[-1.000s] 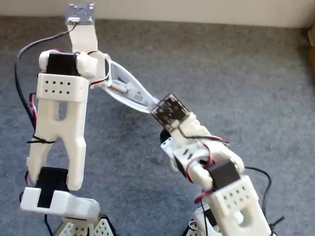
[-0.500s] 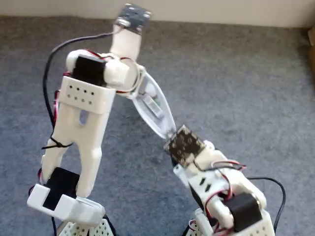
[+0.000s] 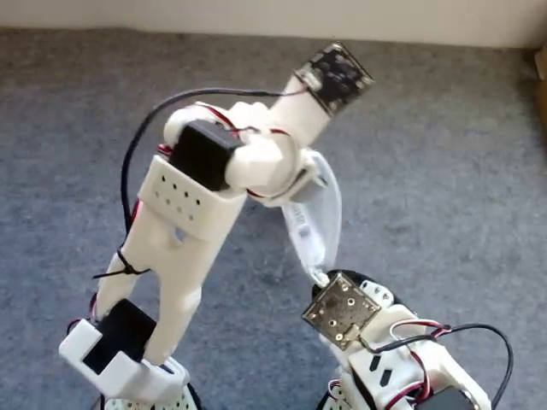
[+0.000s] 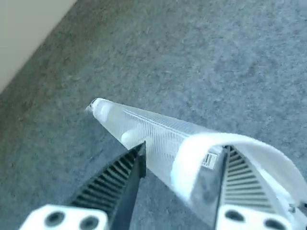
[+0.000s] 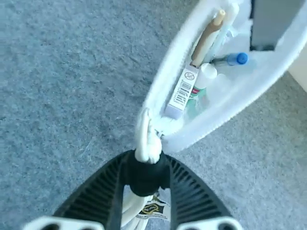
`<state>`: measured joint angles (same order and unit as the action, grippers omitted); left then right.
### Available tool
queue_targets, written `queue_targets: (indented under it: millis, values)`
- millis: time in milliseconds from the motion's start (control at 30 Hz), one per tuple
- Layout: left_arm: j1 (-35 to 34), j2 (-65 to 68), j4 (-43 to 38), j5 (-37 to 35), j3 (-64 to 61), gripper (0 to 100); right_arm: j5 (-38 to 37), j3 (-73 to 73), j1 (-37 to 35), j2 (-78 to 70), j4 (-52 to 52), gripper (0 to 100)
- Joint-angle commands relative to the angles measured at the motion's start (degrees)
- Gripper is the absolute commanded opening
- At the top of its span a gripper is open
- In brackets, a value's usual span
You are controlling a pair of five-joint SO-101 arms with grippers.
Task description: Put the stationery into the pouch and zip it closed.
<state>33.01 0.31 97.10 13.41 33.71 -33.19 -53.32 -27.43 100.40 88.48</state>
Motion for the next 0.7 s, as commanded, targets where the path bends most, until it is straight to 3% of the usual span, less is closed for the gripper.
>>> queue_targets:
  millis: [0, 300, 667]
  values:
    - [5.8, 0.0, 0.1, 0.2, 3.9, 25, -1.2, 0.3, -0.3, 0.9, 0.2, 0.6]
    - [11.9, -0.1, -2.3, 0.4, 3.9, 25, -1.4, 0.3, -0.3, 0.9, 0.2, 0.6]
    - [8.2, -3.3, -3.4, 0.4, 8.6, 25, -1.2, 0.4, 0.2, 0.9, 0.2, 0.6]
